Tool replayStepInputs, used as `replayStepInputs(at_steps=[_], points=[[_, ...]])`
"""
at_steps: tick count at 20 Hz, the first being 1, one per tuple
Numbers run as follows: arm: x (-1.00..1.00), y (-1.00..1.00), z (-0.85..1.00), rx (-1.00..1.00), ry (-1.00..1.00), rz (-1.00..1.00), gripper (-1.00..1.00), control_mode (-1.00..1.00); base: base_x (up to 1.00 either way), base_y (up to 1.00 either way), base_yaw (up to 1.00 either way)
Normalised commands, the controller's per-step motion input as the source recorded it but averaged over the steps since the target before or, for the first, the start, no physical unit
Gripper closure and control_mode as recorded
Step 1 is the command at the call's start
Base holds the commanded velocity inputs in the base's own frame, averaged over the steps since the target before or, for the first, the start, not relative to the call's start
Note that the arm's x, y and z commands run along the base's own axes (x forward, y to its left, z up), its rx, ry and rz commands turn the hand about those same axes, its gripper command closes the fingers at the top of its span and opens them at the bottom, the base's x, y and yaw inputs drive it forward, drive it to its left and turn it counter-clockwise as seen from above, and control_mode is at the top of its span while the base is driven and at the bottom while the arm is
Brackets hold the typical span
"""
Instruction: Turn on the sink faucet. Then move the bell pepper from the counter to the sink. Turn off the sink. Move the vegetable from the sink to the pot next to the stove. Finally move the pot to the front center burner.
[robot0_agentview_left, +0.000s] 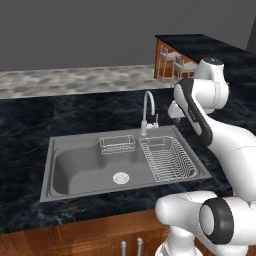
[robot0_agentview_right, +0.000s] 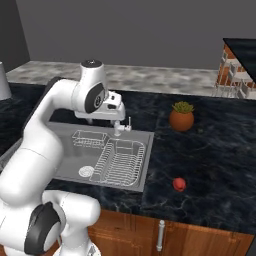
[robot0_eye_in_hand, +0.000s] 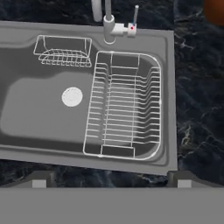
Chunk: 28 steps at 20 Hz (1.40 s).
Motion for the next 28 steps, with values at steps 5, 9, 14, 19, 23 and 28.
replayStepInputs(at_steps=[5,9,14,19,23,28], points=[[0.43,-0.58,-0.30,0.07,-0.02,0.10,-1.00,-1.00,0.00,0.00,0.00],[0.50,-0.42,-0.18,0.06,0.00,0.14,-1.00,-1.00,0.00,0.00,0.00],[0.32,-0.33,-0.18,0.10,-0.04,0.15,-1.00,-1.00,0.00,0.00,0.00],[0.34,-0.12,-0.13,0.11,-0.14,0.23,-1.00,-1.00,0.00,0.00,0.00],[0.31,0.09,-0.14,0.10,-0.15,0.28,-1.00,-1.00,0.00,0.00,0.00],[0.11,0.10,-0.07,0.03,-0.06,0.15,-1.00,-1.00,0.00,0.00,0.00]])
